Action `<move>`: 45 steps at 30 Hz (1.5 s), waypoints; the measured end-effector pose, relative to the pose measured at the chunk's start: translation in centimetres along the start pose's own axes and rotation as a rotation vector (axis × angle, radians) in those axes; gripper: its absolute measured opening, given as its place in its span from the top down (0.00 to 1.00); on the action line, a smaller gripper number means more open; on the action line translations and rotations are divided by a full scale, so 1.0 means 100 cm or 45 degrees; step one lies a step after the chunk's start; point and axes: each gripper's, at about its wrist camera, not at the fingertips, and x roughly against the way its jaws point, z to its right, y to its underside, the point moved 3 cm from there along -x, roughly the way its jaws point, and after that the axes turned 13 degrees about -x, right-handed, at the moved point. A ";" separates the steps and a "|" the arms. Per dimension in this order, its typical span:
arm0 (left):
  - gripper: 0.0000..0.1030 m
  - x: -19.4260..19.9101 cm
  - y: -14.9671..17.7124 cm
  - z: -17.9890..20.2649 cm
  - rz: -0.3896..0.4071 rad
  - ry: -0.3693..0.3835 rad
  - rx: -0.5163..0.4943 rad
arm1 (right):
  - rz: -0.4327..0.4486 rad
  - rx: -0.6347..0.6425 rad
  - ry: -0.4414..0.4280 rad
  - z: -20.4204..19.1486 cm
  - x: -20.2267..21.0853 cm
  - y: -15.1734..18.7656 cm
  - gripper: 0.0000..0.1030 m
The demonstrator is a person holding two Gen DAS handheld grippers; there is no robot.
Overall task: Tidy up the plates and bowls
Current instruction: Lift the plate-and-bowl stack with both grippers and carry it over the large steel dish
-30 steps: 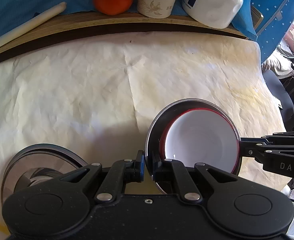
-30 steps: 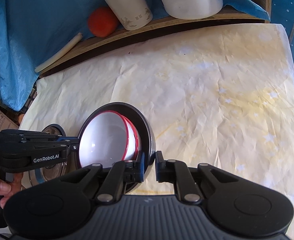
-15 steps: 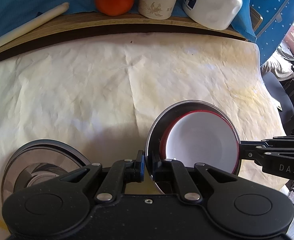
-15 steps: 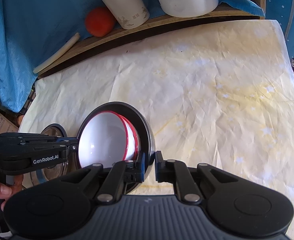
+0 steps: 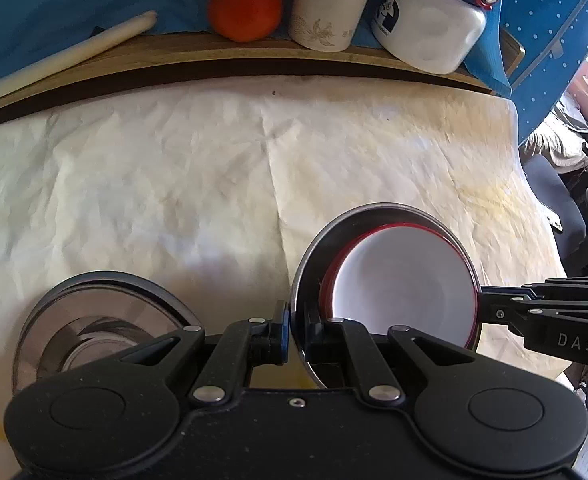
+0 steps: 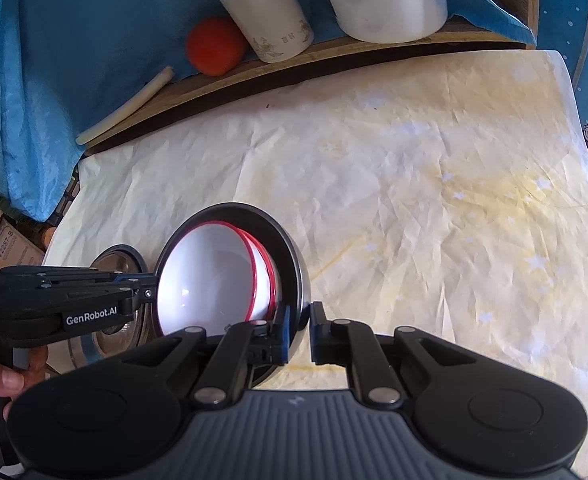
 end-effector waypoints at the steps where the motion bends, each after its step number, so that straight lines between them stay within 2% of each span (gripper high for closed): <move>1: 0.95 0.001 0.001 -0.001 0.002 -0.001 0.001 | 0.001 0.004 -0.001 -0.002 0.001 0.000 0.90; 22: 0.95 0.029 0.009 -0.026 0.040 -0.027 0.064 | -0.002 0.076 -0.037 -0.035 0.001 0.003 0.90; 45: 0.95 0.056 0.024 -0.067 0.049 -0.080 0.146 | -0.046 0.182 -0.071 -0.087 -0.017 0.004 0.90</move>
